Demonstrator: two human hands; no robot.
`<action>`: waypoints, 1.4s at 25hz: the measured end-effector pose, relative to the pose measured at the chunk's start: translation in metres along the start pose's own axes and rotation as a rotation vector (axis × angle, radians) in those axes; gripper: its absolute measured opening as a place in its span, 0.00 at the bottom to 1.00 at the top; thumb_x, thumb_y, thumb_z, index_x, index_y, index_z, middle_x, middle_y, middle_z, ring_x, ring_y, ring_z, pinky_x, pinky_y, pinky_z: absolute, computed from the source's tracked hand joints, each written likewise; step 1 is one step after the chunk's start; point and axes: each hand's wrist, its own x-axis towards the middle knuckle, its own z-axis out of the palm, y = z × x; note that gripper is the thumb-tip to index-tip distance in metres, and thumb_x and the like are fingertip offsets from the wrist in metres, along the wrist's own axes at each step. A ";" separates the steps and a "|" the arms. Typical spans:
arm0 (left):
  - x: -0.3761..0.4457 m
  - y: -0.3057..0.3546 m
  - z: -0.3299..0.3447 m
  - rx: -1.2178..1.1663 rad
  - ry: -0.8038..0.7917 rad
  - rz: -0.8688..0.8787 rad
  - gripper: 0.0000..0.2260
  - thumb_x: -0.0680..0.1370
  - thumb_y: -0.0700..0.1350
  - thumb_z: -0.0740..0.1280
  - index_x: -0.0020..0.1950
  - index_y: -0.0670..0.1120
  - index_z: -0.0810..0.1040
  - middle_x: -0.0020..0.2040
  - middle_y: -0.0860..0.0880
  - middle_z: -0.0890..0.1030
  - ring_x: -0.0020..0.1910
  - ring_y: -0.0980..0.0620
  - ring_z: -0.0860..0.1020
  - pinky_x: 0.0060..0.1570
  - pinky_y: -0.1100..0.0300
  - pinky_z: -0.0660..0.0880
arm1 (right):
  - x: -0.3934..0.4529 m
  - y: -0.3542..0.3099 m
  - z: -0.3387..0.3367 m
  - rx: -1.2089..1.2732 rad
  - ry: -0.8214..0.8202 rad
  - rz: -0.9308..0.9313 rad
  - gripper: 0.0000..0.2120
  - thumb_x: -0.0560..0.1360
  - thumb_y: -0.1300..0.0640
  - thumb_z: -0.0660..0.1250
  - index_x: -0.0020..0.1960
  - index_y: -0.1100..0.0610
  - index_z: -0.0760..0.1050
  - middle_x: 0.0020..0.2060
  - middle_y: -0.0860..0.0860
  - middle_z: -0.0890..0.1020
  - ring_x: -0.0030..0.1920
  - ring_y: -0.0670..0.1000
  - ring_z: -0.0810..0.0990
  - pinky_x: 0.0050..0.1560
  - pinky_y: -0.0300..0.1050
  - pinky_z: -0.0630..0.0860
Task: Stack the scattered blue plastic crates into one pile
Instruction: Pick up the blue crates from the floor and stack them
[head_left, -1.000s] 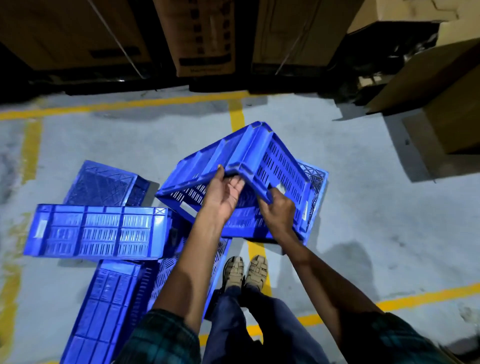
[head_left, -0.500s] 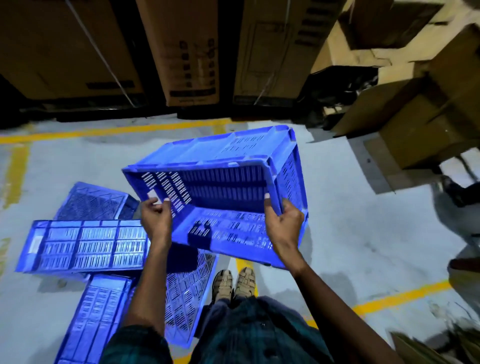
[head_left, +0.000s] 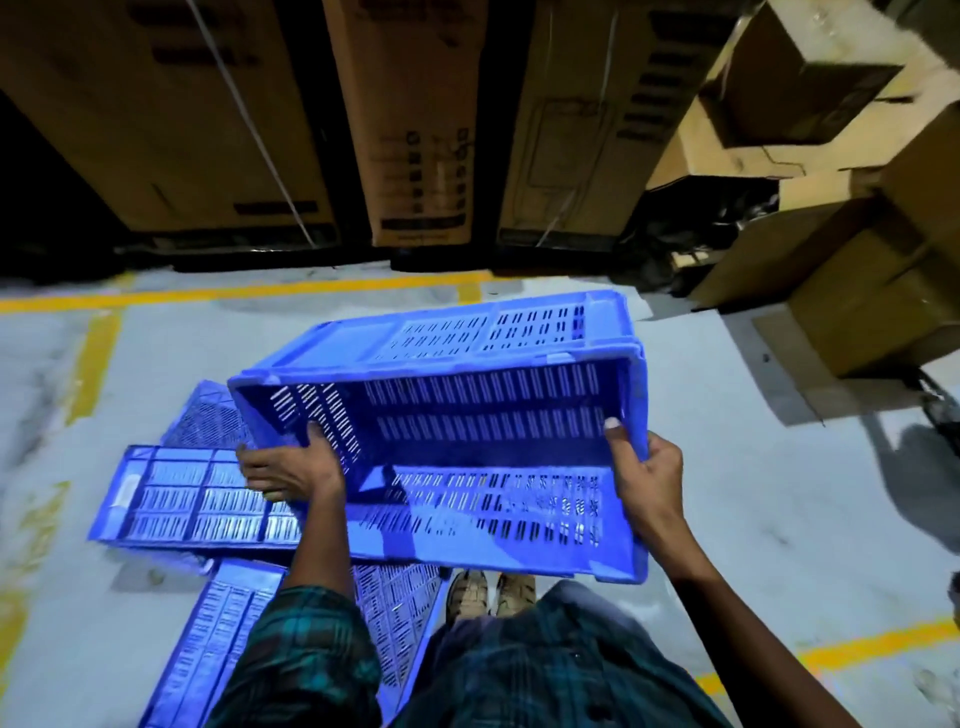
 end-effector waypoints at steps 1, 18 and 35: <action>0.003 -0.005 -0.001 -0.001 -0.049 -0.024 0.33 0.73 0.54 0.71 0.71 0.38 0.65 0.70 0.35 0.70 0.69 0.34 0.69 0.66 0.42 0.65 | -0.001 0.001 -0.001 0.013 -0.002 0.016 0.20 0.76 0.47 0.68 0.31 0.55 0.67 0.27 0.54 0.65 0.29 0.50 0.63 0.28 0.47 0.61; -0.073 0.173 -0.020 -0.019 0.027 0.376 0.21 0.80 0.58 0.59 0.59 0.40 0.74 0.59 0.31 0.78 0.59 0.29 0.76 0.59 0.40 0.71 | 0.227 -0.059 -0.047 -0.094 0.127 -0.047 0.16 0.75 0.44 0.63 0.46 0.57 0.77 0.42 0.57 0.83 0.44 0.59 0.81 0.46 0.49 0.75; -0.007 0.256 0.069 -0.187 0.076 0.243 0.20 0.80 0.57 0.60 0.60 0.42 0.74 0.60 0.34 0.79 0.59 0.31 0.76 0.61 0.42 0.70 | 0.361 -0.099 0.048 -0.155 0.040 -0.148 0.16 0.72 0.43 0.66 0.48 0.55 0.78 0.41 0.52 0.82 0.43 0.54 0.81 0.44 0.42 0.71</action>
